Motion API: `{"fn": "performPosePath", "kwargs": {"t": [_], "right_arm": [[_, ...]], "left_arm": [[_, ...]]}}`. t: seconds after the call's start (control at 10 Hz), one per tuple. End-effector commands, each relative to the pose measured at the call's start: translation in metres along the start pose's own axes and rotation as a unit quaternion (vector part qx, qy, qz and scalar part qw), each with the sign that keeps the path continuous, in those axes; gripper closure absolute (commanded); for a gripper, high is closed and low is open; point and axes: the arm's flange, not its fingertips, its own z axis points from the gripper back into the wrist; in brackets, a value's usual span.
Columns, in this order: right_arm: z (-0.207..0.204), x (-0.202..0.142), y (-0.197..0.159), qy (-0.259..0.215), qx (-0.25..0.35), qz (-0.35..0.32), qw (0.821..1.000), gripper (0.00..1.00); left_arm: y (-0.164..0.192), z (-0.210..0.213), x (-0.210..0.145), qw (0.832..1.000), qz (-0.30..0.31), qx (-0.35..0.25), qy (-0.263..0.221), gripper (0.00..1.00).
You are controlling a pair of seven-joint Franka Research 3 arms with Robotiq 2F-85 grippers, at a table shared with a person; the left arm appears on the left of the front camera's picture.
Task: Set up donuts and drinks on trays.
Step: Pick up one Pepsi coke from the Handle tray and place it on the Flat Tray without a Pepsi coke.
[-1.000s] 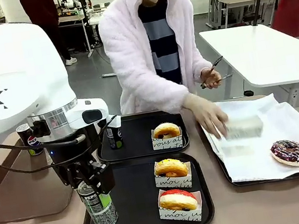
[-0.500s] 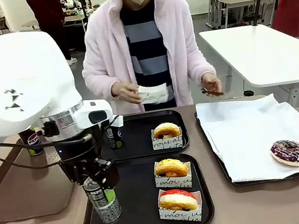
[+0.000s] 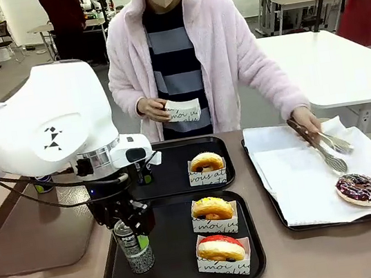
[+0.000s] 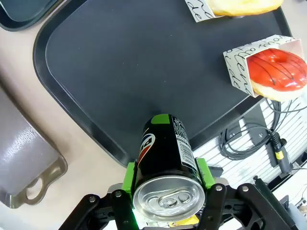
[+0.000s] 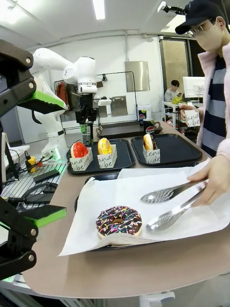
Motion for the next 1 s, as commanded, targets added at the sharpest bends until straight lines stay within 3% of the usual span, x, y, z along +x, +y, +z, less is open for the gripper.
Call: {"fn": "performPosePath", "kwargs": {"t": [0.0, 0.6, 0.7, 0.8, 0.9], "right_arm": [[0.0, 0.0, 0.0, -0.003, 0.008, 0.005, 1.0, 0.0], [0.0, 0.0, 0.0, -0.003, 0.008, 0.005, 1.0, 0.0], [0.0, 0.0, 0.0, -0.003, 0.008, 0.005, 1.0, 0.0], [0.0, 0.0, 0.0, -0.003, 0.008, 0.005, 1.0, 0.0], [0.0, 0.0, 0.0, -0.003, 0.008, 0.005, 1.0, 0.0]], "left_arm": [[0.002, -0.009, 0.005, 1.0, -0.003, 0.014, -0.01, 0.42], [0.006, -0.029, 0.004, 0.999, -0.009, 0.031, -0.011, 0.42], [0.005, -0.03, 0.002, 0.999, -0.012, 0.03, -0.011, 0.27], [0.004, -0.029, 0.002, 0.999, -0.014, 0.029, -0.01, 0.22], [0.003, -0.027, 0.001, 0.999, -0.013, 0.027, -0.012, 0.07]]}}
